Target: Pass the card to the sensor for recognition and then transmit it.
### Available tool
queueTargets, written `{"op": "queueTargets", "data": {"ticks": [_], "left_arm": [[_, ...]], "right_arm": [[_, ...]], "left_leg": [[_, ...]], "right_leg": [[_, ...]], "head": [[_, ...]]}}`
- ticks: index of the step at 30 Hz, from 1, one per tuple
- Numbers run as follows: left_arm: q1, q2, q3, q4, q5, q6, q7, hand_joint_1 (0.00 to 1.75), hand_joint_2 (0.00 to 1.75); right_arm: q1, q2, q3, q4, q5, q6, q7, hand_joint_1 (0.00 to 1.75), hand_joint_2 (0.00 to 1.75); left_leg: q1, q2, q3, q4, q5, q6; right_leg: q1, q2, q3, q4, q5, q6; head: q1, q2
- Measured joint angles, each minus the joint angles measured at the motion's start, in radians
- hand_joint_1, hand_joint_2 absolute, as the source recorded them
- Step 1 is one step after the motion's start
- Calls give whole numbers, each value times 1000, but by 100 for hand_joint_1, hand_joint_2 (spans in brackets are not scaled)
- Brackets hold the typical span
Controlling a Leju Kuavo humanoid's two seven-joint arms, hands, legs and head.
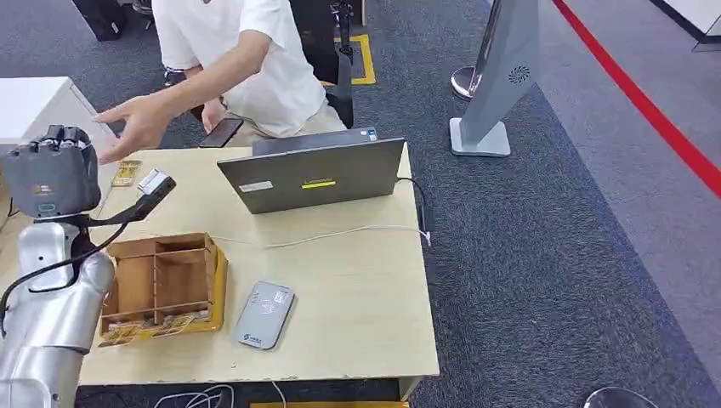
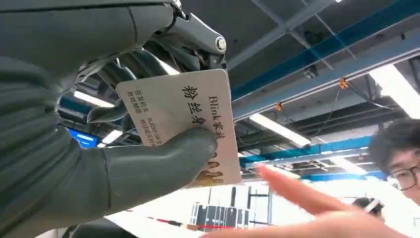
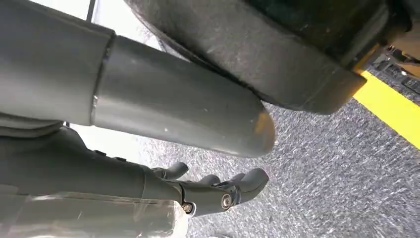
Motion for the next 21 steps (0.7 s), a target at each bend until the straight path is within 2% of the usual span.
{"op": "queueTargets", "data": {"ticks": [1, 2, 6, 13, 21], "left_arm": [[-8, -4, 0, 10, -3, -1, 3, 175, 175], [-13, -6, 0, 18, -7, -2, 3, 0, 175], [-20, -14, 0, 38, 5, -16, 5, 0, 175], [-23, -25, 0, 64, 48, -19, -29, 0, 175], [-9, -46, -15, 35, 63, -44, -38, 0, 175]], "right_arm": [[0, 0, 0, 0, 0, 2, -1, 0, 0], [-1, 0, 0, 0, 0, 2, -1, 0, 0], [-1, 0, 2, 0, 0, -1, 8, 0, 0], [-1, 0, 2, 0, 0, 1, 13, 0, 0], [-2, -1, 2, 0, -13, 18, -5, 0, 0]], "left_leg": [[0, 0, 0, 0, 0, 0], [0, 0, 0, 0, 0, 0], [0, 0, 0, 0, 0, 0], [0, 0, 0, 0, 0, 0], [0, 0, 0, 0, 0, 0]], "right_leg": [[0, 0, 0, 0, 0, 0], [0, 0, 0, 0, 0, 0], [0, 0, 0, 0, 0, 0], [0, 0, -1, 0, 0, 0], [0, 0, 0, 0, 0, 0]], "head": [[0, 0], [0, 0], [0, 0], [0, 0], [0, 0]]}}
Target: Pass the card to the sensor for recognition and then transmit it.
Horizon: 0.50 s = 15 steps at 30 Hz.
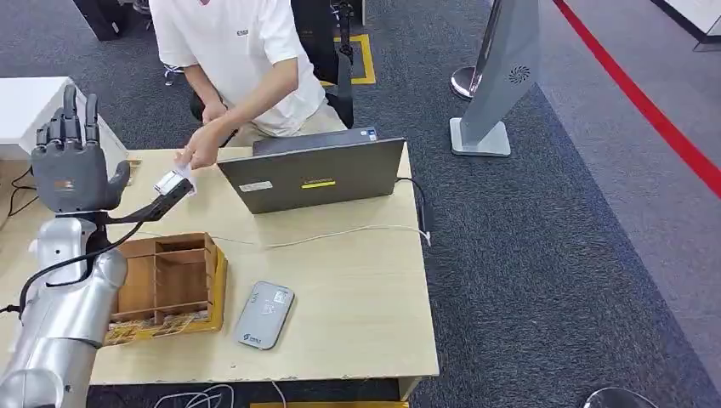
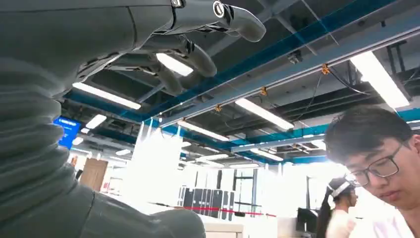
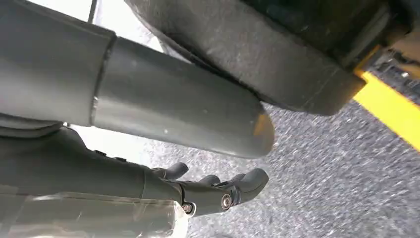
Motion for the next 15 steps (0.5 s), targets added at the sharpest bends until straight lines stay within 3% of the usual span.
{"op": "queueTargets", "data": {"ticks": [4, 7, 11, 15], "left_arm": [[90, -26, -50, -169, -9, -56, -1, 0, 175], [193, -34, -138, -352, -53, -111, 30, 0, 175], [307, -20, -267, -543, -64, -140, 60, 0, 175], [350, 3, -321, -637, -57, -142, 66, 0, 175]], "right_arm": [[0, -3, -5, 0, -26, 1, 2, 0, 0], [1, -3, -17, 0, -50, -7, 13, 0, 0], [4, -3, -36, 0, -66, -20, 19, 0, 0], [6, -3, -50, 0, -70, -20, 22, 0, 0]], "left_leg": [[-1, 0, 0, 0, -1, 0], [-1, 0, 0, 0, -2, 2], [-1, 0, -1, 0, -3, 2], [0, 0, -1, 0, -3, 2]], "right_leg": [[0, 0, 0, 0, 0, 0], [-1, 0, 0, -1, -1, 2], [-1, 0, 0, -1, -2, 2], [-1, 0, 0, -1, -2, 2]], "head": [[0, 0], [0, 0], [0, 0], [0, 0]]}}
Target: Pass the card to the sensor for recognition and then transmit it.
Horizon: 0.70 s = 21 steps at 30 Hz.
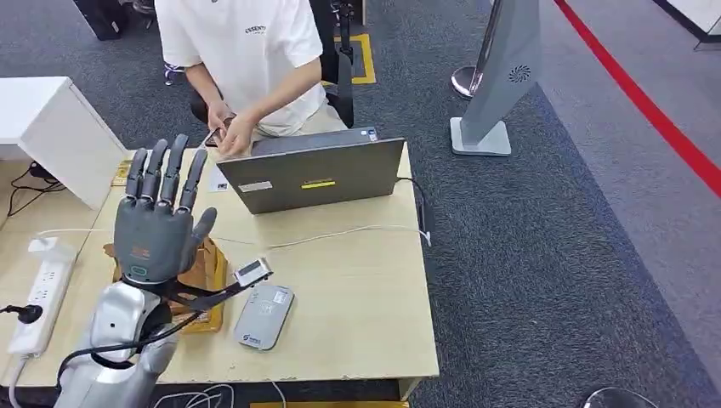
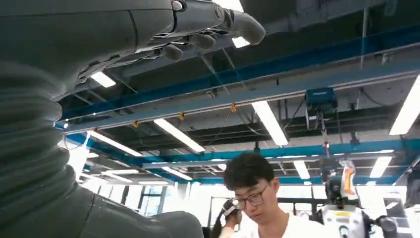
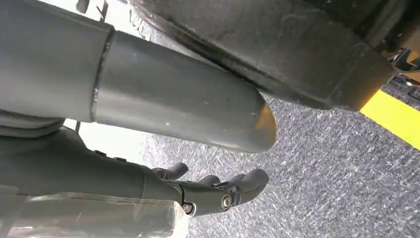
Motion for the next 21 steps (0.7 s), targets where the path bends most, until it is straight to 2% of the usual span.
{"op": "queueTargets", "data": {"ticks": [3, 6, 12, 16, 21], "left_arm": [[21, 15, -24, -45, 1, -12, -2, 0, 175], [76, 56, -48, -96, -24, -91, 12, 0, 175], [135, 108, -63, -145, -29, -101, 23, 0, 175], [159, 134, -71, -159, -16, -168, 27, 0, 175], [289, 211, -72, -179, -13, -257, 49, 0, 175]], "right_arm": [[0, 0, -5, 0, -3, -1, 0, 0, 0], [1, 1, -16, 0, -22, -13, 0, 0, 0], [2, 3, -30, 0, -25, -16, 0, 0, 0], [3, 5, -36, 0, -32, -27, 3, 0, 0], [7, 6, -51, 0, -38, -59, 21, 0, 0]], "left_leg": [[0, 0, 0, 0, 0, 0], [0, 1, 1, -1, 0, 0], [0, 0, 0, 0, 0, 0], [0, 1, 0, -1, 0, 0], [0, 1, 0, -1, -1, -1]], "right_leg": [[0, 0, 0, 1, 0, 0], [0, 1, 0, 1, 0, 0], [0, 0, 0, 1, 0, 0], [0, 0, 0, 1, 0, 0], [0, 1, 0, 1, -2, -1]], "head": [[0, 0], [0, 0], [0, 0], [0, 0], [0, 0]]}}
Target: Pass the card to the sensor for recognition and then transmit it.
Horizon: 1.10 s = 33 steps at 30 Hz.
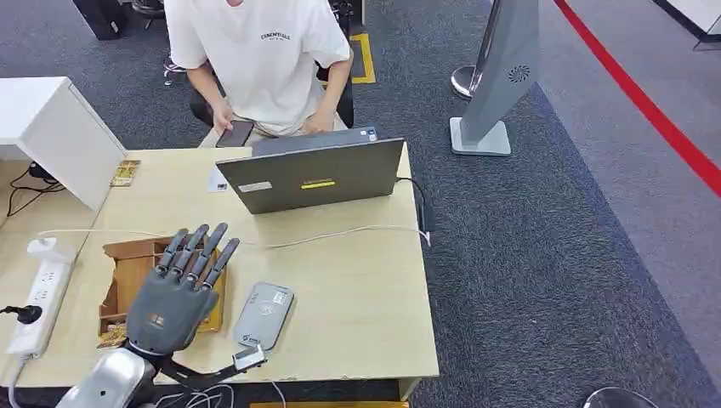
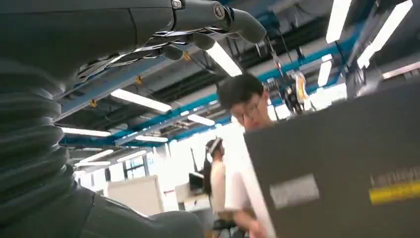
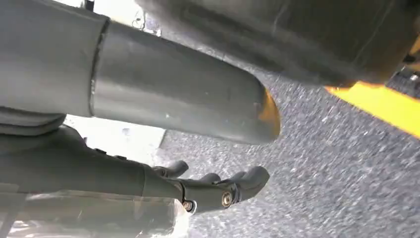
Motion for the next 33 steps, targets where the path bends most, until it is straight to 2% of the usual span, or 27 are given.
{"op": "queueTargets", "data": {"ticks": [4, 13, 15, 16, 18, 20, 26, 33], "left_arm": [[81, 47, 0, -24, 9, -8, -1, 0, 175], [90, 48, 0, -26, 19, -38, -18, 0, 175], [109, 43, 0, -26, 3, -29, 22, 0, 175], [133, 37, 0, -25, -11, -17, 64, 0, 175], [181, 28, 1, -20, -31, 20, 137, 0, 175], [204, 27, 7, -11, -29, 45, 164, 0, 175], [228, 13, 74, 30, 33, 25, 143, 0, 175], [237, -11, 138, 71, 45, 24, 118, 0, 175]], "right_arm": [[0, 2, -1, 0, 6, -14, 4, 0, 0], [-1, 2, -4, 0, 2, -6, -9, 0, 0], [3, 3, -4, 0, -5, -29, -90, 0, 0], [6, 8, -4, 0, -3, -41, -136, 0, 0], [10, 18, -4, -5, 7, -45, -156, 0, 0], [15, 29, -4, -18, 14, -37, -153, 0, 0], [16, 35, -4, -33, 37, -28, -146, 0, 0], [16, 35, -4, -34, 48, -29, -146, 0, 0]], "left_leg": [[0, -1, 0, 0, 0, -1], [0, -2, 0, 0, 0, -1], [0, -2, 0, 0, -1, -1], [0, -1, 1, 0, -1, -1], [0, 1, 1, 0, -1, 0], [0, -2, 0, 0, -1, 0], [0, -3, 0, 0, -1, 0], [0, -3, 0, 0, -1, 0]], "right_leg": [[0, -1, 0, 0, -1, 0], [0, -2, 1, 0, -1, 0], [0, -2, 2, 0, -1, 0], [0, -1, 2, 0, -1, 0], [0, 1, 1, 0, -1, 0], [0, -2, 1, 0, -3, 1], [0, -2, 1, 0, -3, 0], [0, -2, 2, 0, -3, 0]], "head": [[0, 0], [0, 0], [0, 0], [0, 0], [0, 0], [0, 0], [0, 0], [0, 0]]}}
